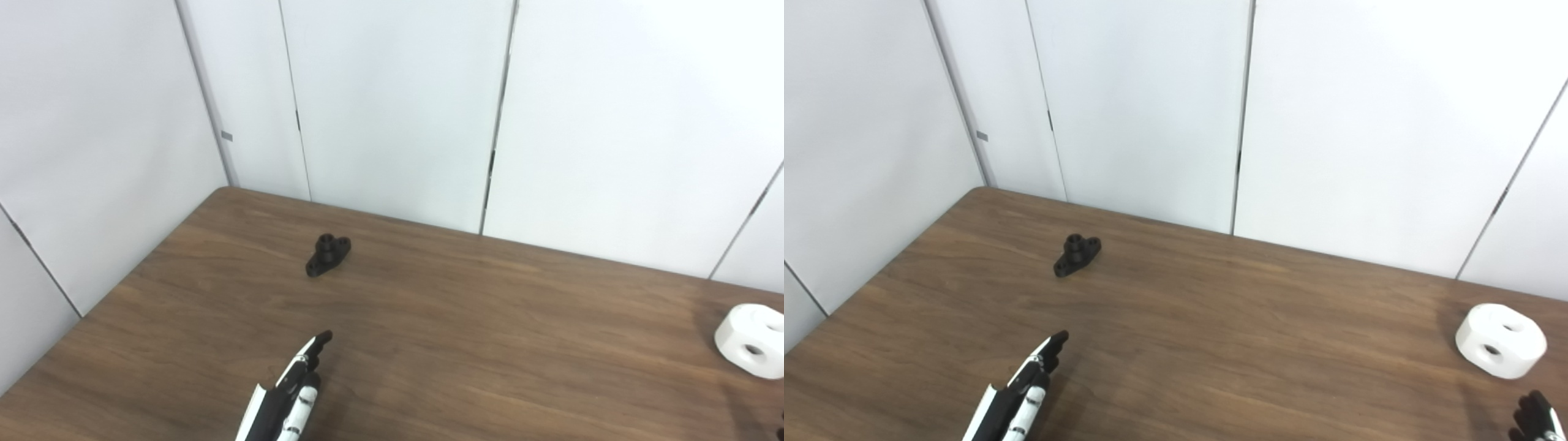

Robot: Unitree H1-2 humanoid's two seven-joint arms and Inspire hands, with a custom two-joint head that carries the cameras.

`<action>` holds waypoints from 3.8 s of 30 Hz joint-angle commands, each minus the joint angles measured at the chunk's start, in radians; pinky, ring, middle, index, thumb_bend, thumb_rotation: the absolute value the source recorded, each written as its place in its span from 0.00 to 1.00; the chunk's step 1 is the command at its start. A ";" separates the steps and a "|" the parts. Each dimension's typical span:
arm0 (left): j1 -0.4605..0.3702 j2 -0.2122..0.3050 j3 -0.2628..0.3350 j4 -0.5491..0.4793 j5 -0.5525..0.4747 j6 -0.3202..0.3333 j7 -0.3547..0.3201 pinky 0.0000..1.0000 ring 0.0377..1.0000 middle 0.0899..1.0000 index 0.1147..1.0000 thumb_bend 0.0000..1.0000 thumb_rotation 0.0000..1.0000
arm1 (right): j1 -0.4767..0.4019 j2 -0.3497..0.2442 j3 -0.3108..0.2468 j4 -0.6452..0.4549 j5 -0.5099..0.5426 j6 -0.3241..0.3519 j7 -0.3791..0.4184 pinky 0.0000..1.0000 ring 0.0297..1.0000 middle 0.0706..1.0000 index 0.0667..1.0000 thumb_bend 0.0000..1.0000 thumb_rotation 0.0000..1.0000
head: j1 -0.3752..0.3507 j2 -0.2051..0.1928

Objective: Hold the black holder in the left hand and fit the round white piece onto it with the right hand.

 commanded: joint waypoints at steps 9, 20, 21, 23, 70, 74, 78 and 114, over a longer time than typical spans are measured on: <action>-0.083 -0.064 0.043 -0.121 0.354 0.226 0.164 0.90 0.92 0.91 0.85 0.57 0.15 | 0.064 0.041 0.022 0.044 -0.004 0.008 -0.010 1.00 1.00 0.99 1.00 0.63 1.00 | -0.031 0.013; -0.236 -0.011 0.060 -0.166 0.554 0.432 0.209 0.92 0.91 0.87 0.81 0.72 0.22 | 0.073 0.055 0.023 0.019 -0.018 0.028 -0.025 1.00 1.00 0.99 1.00 0.63 1.00 | -0.046 0.019; -0.249 -0.007 0.063 -0.160 0.572 0.447 0.212 0.91 0.91 0.87 0.80 0.73 0.23 | 0.073 0.056 0.022 0.018 -0.018 0.028 -0.026 1.00 1.00 0.99 1.00 0.62 1.00 | -0.047 0.020; -0.269 -0.001 0.069 -0.147 0.602 0.466 0.215 0.90 0.91 0.87 0.80 0.74 0.26 | 0.074 0.058 0.022 0.016 -0.020 0.030 -0.029 1.00 1.00 0.99 1.00 0.62 1.00 | -0.049 0.021; -0.703 0.139 0.078 0.354 0.697 0.742 0.311 0.93 0.90 0.85 0.71 0.84 0.34 | 0.086 0.059 0.021 -0.006 -0.020 0.033 -0.038 1.00 1.00 0.98 1.00 0.64 1.00 | -0.048 0.044; -0.732 0.160 0.071 0.375 0.693 0.776 0.294 0.94 0.91 0.86 0.70 0.85 0.34 | 0.086 0.061 0.020 -0.001 -0.018 0.022 -0.038 1.00 1.00 0.97 1.00 0.62 1.00 | -0.049 0.045; -0.759 0.181 0.069 0.398 0.696 0.784 0.266 0.95 0.92 0.87 0.72 0.85 0.34 | 0.086 0.062 0.019 0.002 -0.009 0.013 -0.034 1.00 1.00 0.97 1.00 0.61 1.00 | -0.054 0.047; -0.795 0.163 0.071 0.464 0.800 0.785 0.178 0.91 0.91 0.84 0.64 0.85 0.33 | 0.096 0.060 0.016 -0.019 -0.031 0.039 -0.039 1.00 0.99 0.96 0.99 0.68 1.00 | -0.059 0.057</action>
